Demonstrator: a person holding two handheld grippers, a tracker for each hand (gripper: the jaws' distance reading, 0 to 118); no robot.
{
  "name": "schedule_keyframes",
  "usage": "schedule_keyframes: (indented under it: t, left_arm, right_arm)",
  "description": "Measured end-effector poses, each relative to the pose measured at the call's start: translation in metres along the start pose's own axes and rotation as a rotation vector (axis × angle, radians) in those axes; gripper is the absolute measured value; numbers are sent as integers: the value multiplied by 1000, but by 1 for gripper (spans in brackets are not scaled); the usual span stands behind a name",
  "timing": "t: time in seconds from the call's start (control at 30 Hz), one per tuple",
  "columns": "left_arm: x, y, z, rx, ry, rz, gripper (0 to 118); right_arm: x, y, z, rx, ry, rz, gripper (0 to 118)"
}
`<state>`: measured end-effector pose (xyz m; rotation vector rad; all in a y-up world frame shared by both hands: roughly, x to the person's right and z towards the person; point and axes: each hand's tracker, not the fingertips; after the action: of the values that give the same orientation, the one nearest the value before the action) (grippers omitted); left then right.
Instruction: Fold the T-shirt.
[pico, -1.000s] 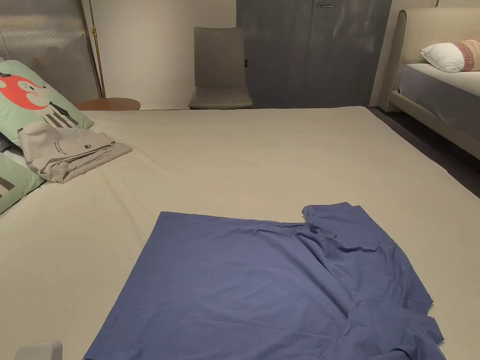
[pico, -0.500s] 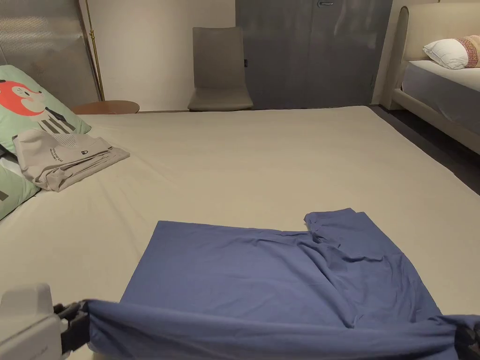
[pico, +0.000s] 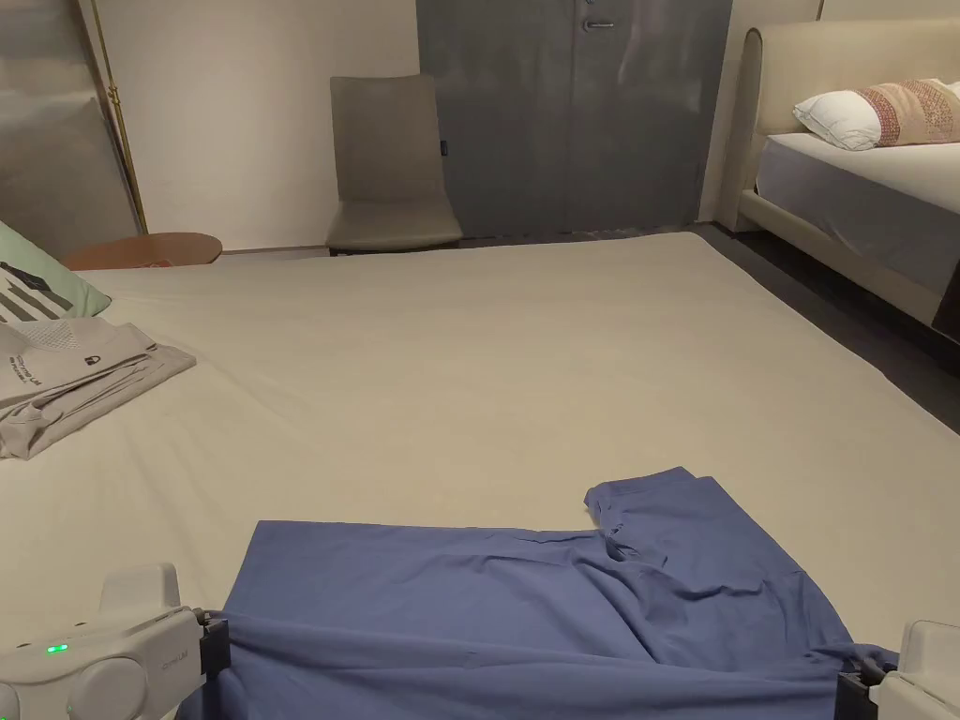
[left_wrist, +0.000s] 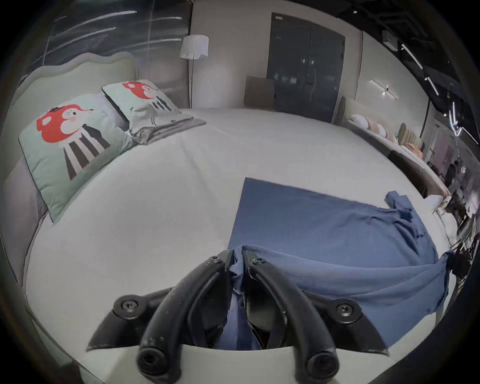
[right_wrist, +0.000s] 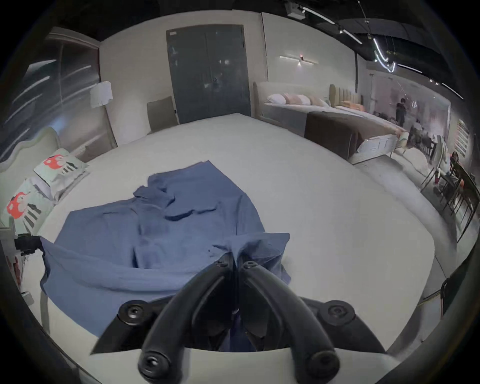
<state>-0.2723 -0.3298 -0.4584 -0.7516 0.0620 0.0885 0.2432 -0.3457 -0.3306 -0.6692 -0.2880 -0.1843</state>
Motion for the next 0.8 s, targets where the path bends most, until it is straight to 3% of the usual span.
schedule_keyframes:
  t: [0.27, 0.3, 0.37, 0.4, 0.43, 0.57, 0.6, 0.67, 0.73, 0.77, 0.8]
  left_arm:
    - [-2, -2, -16, -44, -5, 39, 9]
    - [-4, -1, -11, -35, -3, 42, 27]
    - [-6, 0, 4, 10, -10, 29, 73]
    - [-7, 0, 13, 40, -16, 24, 101]
    - [-8, -1, 24, 64, -24, 15, 110]
    - [-9, -6, 67, 126, -58, -3, 107]
    - [-9, -9, 76, 146, -70, -10, 99]
    - [-9, -18, 94, 169, -76, -14, 68]
    - [-11, -27, 106, 175, -75, -11, 15]
    - [-13, -33, 112, 181, -74, -11, 0]
    - [-14, -39, 117, 187, -75, -12, 0]
  right_arm:
    - [-4, -2, -24, -49, -30, 33, 8]
    - [-3, -1, -22, -40, -45, 32, 28]
    - [-1, 1, -12, -2, -62, 30, 77]
    - [1, 2, -5, 40, -53, 20, 94]
    - [1, 4, 4, 79, -49, 14, 94]
    - [-2, 8, 35, 183, -61, 46, 94]
    - [-5, 7, 42, 195, -61, 55, 93]
    - [-8, 6, 57, 223, -41, 66, 86]
    - [-10, 3, 69, 240, -9, 72, 61]
    - [-10, 1, 74, 244, 3, 72, 43]
    - [-11, -1, 78, 249, 6, 74, 17]
